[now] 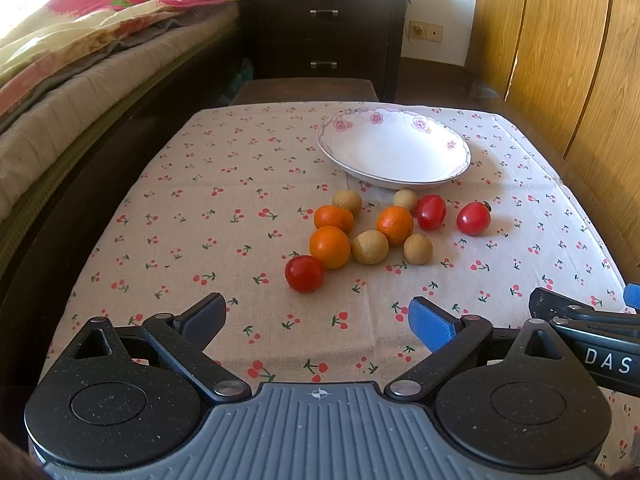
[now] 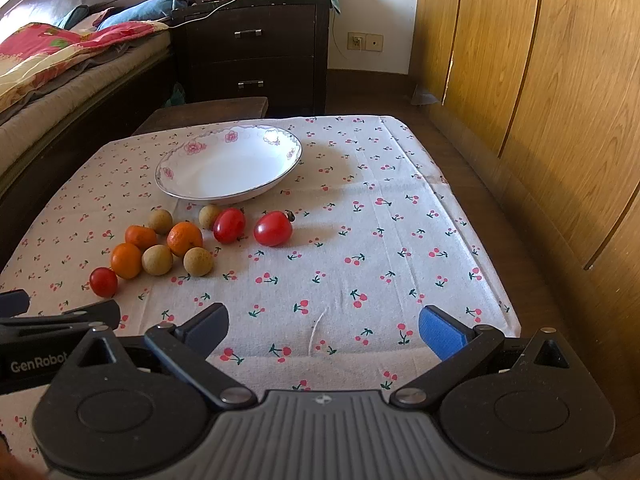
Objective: Organize fruits
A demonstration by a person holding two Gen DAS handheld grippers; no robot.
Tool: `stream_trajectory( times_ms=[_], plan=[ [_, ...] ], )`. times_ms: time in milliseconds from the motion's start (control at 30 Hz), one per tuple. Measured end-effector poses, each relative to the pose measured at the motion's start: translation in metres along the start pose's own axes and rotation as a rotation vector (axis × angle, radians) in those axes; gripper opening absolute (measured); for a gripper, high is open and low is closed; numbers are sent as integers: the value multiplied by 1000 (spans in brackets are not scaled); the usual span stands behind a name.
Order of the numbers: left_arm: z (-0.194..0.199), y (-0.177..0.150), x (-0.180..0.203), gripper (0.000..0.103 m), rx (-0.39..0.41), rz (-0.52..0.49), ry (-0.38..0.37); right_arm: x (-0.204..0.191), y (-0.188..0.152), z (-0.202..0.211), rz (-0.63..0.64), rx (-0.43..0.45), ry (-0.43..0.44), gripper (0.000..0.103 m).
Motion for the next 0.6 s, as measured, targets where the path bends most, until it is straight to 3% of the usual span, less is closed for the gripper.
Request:
stream_trajectory(
  times_ms=[600],
  plan=[
    [-10,-1,-12,96,-5,48,-33,-14,5,-11,22,-27,55,96]
  ],
)
Point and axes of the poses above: each gripper's, at about its wrist camera, not at the fingertips, and z roughly against the way its jaws point, x to its right, y to its top, the point moved 5 cm from there along -z, roughly the way its jaws point, and after that the axes turned 10 degrees about -z, right-handed, at the moved point
